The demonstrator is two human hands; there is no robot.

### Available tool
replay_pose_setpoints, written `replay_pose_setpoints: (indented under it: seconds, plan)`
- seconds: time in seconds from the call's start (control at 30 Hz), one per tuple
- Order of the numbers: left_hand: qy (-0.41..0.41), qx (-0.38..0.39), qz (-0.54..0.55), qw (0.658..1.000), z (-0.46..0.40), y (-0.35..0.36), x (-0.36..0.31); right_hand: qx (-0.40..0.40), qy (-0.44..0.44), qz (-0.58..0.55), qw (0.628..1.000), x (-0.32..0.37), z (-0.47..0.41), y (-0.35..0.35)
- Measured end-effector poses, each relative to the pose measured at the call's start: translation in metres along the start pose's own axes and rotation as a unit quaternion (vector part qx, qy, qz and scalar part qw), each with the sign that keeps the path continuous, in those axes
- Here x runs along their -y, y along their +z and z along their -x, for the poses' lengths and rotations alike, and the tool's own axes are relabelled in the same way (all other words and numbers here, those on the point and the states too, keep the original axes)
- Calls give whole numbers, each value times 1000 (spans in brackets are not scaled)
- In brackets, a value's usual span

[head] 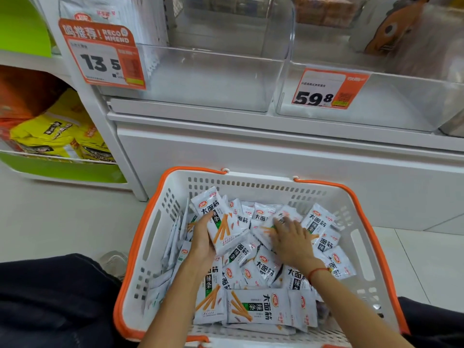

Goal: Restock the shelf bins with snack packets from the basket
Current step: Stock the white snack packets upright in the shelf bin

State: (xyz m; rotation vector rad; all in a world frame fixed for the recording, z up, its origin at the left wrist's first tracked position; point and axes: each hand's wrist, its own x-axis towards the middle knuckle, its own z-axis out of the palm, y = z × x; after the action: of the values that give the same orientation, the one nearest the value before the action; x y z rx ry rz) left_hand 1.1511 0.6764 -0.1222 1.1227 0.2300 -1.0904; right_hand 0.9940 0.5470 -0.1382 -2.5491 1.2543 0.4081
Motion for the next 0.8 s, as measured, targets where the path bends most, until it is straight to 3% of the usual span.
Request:
replay_pose_setpoints:
  seconds: [0.07, 0.13, 0.23, 0.33, 0.47, 0.6, 0.73, 0.8]
  plan:
    - [4, -9, 12, 1000, -1, -2, -3, 13, -62, -25, 998, 2, 8, 10]
    - [12, -15, 16, 1000, -1, -2, -4, -47, -82, -53, 994, 9, 9, 9]
    - [16, -23, 12, 1000, 0, -1, -3, -122, 22, -42, 991, 21, 8, 3]
    - [7, -32, -2, 999, 2, 0, -3, -19, 138, -17, 990, 34, 9, -3]
    - [3, -24, -16, 1000, 4, 1, -2, 43, 156, 74, 984, 45, 2, -10]
    - [15, -21, -21, 999, 10, 1, -4, 114, 166, 6, 980, 57, -6, -10]
    - [32, -17, -20, 999, 15, -1, -9, 64, 224, -82, 969, 55, -2, -10]
    - [39, -15, -15, 999, 16, -2, -11, 47, 204, -121, 970, 49, 2, -11]
